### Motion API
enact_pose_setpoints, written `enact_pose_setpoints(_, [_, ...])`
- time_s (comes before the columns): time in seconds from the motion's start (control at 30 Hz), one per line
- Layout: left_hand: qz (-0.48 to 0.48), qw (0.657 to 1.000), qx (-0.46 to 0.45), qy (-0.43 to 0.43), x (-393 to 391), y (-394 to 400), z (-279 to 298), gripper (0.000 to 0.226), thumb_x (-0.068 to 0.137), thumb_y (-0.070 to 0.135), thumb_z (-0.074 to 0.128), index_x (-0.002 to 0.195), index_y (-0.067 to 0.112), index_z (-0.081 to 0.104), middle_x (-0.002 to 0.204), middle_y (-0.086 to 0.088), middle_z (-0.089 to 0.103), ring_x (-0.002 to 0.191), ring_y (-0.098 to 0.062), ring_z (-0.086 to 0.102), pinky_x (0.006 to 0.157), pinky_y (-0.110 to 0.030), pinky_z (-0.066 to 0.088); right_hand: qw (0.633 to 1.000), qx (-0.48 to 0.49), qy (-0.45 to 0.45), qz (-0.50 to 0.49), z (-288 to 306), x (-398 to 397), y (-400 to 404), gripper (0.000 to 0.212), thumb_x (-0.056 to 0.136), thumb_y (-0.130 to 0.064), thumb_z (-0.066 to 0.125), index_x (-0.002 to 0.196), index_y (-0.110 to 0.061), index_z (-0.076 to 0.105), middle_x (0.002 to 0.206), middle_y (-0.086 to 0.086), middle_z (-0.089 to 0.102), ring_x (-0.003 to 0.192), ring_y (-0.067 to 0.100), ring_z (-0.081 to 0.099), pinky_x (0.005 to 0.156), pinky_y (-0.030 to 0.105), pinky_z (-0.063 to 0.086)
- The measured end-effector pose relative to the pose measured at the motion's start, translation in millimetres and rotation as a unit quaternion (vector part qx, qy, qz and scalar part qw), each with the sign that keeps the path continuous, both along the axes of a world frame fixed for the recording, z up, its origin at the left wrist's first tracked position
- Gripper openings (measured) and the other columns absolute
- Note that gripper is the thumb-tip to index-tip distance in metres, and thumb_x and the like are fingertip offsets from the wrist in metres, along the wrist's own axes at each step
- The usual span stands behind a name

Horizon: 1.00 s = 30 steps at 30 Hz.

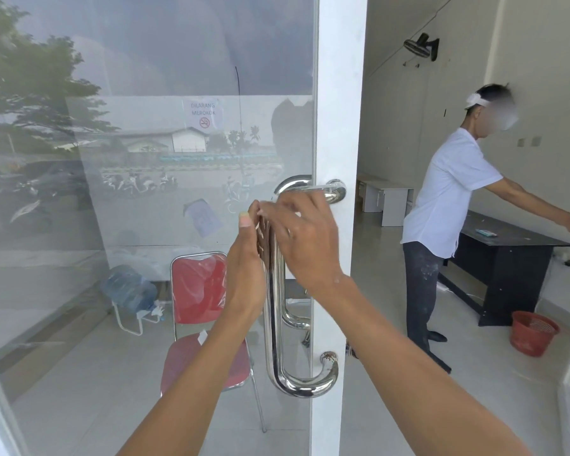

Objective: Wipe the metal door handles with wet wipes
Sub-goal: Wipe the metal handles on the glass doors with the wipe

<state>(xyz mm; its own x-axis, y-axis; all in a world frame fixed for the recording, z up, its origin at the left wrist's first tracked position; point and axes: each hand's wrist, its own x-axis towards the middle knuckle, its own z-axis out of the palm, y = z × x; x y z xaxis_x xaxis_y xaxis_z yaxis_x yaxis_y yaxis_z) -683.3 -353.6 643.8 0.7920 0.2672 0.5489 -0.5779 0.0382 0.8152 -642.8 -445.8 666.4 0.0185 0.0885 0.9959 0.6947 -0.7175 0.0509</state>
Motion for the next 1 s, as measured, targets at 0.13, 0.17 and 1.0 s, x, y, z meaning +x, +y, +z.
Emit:
enact_pose_setpoints(0.13, [0.013,1.0,-0.016,-0.019,-1,2,9,0.061,0.096,0.062,0.024,0.144,0.03,0.043,0.141,0.014,0.054,0.133,-0.005,0.048,0.118,-0.037,0.029,0.992,-0.008,-0.019,-0.126,37,6,-11,0.008,0.088,-0.023,0.07,0.088,-0.025,0.078,0.083,-0.009,0.074,0.084,0.028,0.059,0.07,0.035,0.035])
enact_pose_setpoints(0.17, [0.016,0.999,-0.02,-0.021,-2,3,11,0.062,0.095,0.063,0.025,0.144,0.03,0.043,0.142,0.013,0.053,0.132,-0.006,0.048,0.118,-0.037,0.03,0.988,-0.022,-0.003,-0.15,40,4,-12,0.01,0.089,-0.024,0.067,0.086,-0.026,0.077,0.08,-0.01,0.073,0.086,0.027,0.059,0.073,0.035,0.032])
enact_pose_setpoints(1.0, [0.019,0.999,0.034,-0.012,-8,4,29,0.05,0.103,0.05,0.03,0.132,0.022,0.059,0.131,0.01,0.063,0.123,-0.001,0.055,0.114,-0.033,0.035,0.965,0.104,0.188,0.149,25,6,-32,0.014,0.101,-0.015,0.051,0.095,-0.014,0.064,0.089,-0.01,0.067,0.087,-0.004,0.053,0.106,0.053,0.037])
